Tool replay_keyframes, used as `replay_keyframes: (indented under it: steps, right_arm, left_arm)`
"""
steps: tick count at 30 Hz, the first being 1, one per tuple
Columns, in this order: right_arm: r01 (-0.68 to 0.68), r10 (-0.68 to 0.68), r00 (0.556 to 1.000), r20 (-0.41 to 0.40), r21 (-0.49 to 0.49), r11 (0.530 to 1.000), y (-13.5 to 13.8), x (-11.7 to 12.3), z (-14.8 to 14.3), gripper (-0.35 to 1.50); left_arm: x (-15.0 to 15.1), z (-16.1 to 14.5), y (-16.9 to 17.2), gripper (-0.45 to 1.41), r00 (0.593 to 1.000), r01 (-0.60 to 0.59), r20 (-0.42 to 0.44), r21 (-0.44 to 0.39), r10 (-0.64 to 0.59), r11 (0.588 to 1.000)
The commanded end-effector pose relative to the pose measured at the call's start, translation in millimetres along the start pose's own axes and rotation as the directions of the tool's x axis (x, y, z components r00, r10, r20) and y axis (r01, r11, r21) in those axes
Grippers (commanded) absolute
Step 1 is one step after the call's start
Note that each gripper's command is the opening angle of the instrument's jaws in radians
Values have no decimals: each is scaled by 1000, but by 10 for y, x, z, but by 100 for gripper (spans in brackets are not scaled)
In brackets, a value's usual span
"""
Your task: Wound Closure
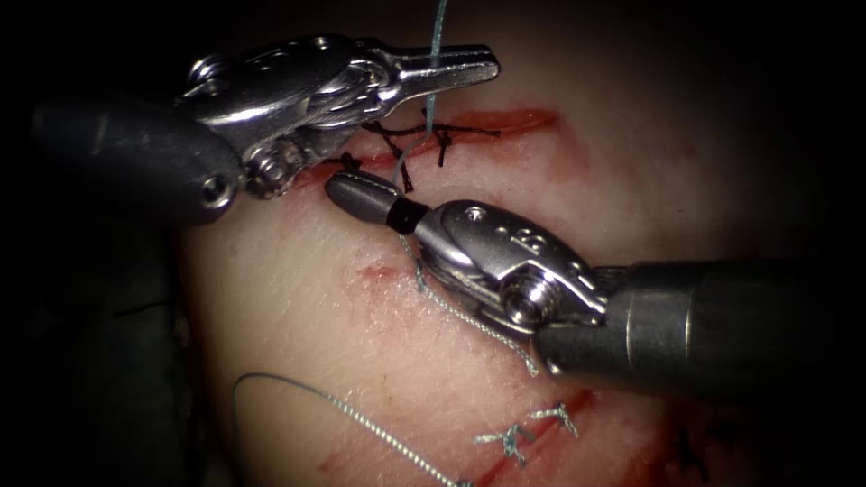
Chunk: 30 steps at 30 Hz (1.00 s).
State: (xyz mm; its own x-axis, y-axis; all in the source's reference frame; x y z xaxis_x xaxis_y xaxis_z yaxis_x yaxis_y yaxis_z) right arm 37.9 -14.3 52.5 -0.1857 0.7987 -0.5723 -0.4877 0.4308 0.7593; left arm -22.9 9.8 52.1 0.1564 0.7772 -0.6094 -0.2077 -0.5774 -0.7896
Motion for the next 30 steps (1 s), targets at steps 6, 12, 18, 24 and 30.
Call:
replay_keyframes:
  steps: [6, 12, 18, 24, 30]
  right_arm:
    - [-102, 96, 991, -97, -64, 993, 12, -5, 40, -35]
    - [-166, 144, 966, -215, -87, 982, 41, 4, 29, -35]
    - [-203, 184, 916, -356, -17, 979, 55, 25, 33, -35]
    - [-236, 251, 895, -369, 87, 968, 48, 25, 33, -35]
    - [-216, 265, 904, -335, 177, 960, 37, 18, 35, -35]
  left_arm:
    - [-8, -19, -2, -45, 999, 31, -17, 43, -30, 999]
    - [-31, -48, -9, -45, 990, 141, -18, 119, -140, 983]
    - [-43, -68, -22, -45, 985, 175, -26, 151, -173, 973]
    - [-56, -85, -37, -45, 976, 211, -2, 255, -218, 944]
    - [-85, -84, -57, -45, 966, 223, 49, 336, -254, 915]
